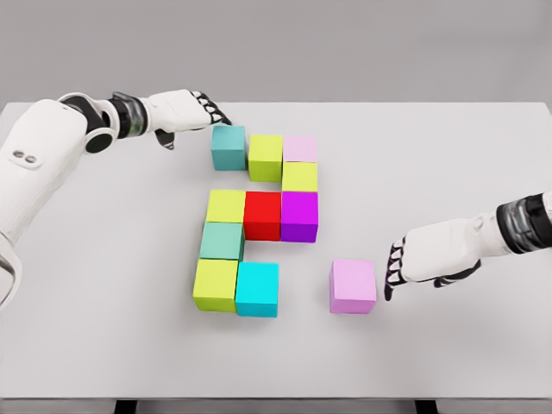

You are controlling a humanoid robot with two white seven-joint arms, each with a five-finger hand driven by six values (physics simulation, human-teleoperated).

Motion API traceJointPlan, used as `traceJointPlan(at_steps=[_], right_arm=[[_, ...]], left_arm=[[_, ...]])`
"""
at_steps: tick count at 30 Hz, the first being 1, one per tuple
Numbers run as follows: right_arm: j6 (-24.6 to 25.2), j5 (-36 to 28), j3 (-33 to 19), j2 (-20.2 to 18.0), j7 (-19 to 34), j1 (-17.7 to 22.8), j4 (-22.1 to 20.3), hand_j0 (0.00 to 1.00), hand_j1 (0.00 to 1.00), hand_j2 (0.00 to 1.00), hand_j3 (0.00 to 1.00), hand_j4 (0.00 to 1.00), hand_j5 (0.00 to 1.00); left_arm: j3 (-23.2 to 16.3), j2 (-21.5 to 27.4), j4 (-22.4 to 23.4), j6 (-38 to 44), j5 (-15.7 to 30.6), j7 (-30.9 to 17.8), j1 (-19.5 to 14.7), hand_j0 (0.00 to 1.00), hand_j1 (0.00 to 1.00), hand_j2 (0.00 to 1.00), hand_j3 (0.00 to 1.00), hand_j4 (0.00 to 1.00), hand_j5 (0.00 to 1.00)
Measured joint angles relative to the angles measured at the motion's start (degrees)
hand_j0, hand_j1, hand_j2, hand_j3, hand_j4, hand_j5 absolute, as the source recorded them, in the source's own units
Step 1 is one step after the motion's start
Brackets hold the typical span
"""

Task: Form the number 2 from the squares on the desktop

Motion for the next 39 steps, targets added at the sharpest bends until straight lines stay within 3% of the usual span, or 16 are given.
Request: traceJointPlan(at_steps=[11, 33, 39], right_arm=[[0.0, 2.1, -0.7, 0.3, -0.1, 0.0, 0.1, 0.76, 0.76, 0.76, 0.76, 0.76, 0.76], [0.0, 1.9, -0.9, 4.4, -0.1, -0.2, 0.1, 0.76, 0.76, 0.76, 0.76, 0.76, 0.76], [0.0, 2.0, -1.5, 3.5, -0.1, -0.2, 0.1, 0.76, 0.76, 0.76, 0.76, 0.76, 0.76]], left_arm=[[0.1, 0.1, 0.0, 0.0, 0.1, 0.0, 0.0, 1.00, 1.00, 1.00, 1.00, 1.00, 1.00], [0.0, 1.3, -3.7, 0.0, 0.0, 0.0, 0.9, 1.00, 1.00, 1.00, 1.00, 1.00, 1.00], [0.0, 1.7, -4.1, 0.0, 0.1, 0.0, 1.3, 1.00, 1.00, 1.00, 1.00, 1.00, 1.00]])
